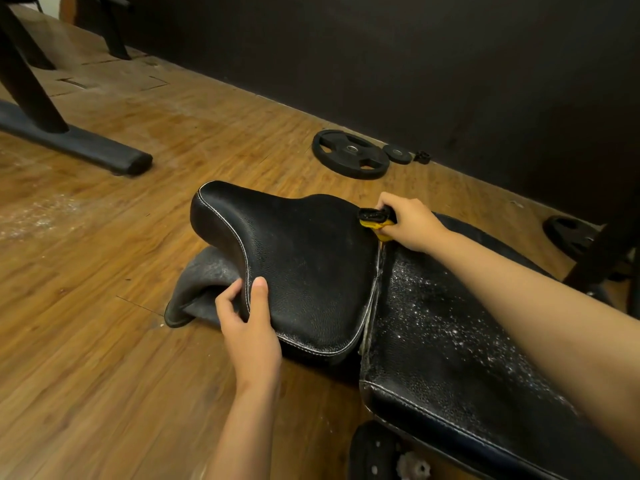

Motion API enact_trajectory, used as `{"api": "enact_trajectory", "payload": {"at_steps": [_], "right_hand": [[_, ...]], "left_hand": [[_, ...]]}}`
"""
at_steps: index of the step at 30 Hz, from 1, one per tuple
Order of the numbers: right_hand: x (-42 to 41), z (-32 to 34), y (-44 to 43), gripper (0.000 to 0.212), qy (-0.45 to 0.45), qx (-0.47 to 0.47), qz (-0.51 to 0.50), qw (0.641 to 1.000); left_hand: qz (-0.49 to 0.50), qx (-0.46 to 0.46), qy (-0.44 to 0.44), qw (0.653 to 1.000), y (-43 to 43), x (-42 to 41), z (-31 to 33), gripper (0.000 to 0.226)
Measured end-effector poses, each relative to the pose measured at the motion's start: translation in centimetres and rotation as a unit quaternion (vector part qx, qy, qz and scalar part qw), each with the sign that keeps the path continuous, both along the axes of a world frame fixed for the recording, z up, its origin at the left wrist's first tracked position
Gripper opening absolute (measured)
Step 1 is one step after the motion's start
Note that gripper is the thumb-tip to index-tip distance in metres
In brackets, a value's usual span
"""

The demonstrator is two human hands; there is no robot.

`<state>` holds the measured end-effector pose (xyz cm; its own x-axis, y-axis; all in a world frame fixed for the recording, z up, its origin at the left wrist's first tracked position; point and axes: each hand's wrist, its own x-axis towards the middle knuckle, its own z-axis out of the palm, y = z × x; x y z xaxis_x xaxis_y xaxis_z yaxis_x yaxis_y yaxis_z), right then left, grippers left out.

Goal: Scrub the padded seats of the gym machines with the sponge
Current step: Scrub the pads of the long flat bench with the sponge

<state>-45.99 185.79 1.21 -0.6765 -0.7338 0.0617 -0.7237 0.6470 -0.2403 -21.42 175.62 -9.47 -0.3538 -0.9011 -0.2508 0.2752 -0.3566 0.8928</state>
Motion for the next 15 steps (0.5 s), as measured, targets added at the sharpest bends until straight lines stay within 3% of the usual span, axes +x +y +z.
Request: {"api": "enact_trajectory", "payload": {"at_steps": [15], "right_hand": [[15.2, -0.3, 4.9, 0.024, -0.053, -0.066, 0.016, 0.996]], "left_hand": [[-0.089, -0.009, -0.048, 0.995, 0.2, 1.7, 1.3, 0.047]]}}
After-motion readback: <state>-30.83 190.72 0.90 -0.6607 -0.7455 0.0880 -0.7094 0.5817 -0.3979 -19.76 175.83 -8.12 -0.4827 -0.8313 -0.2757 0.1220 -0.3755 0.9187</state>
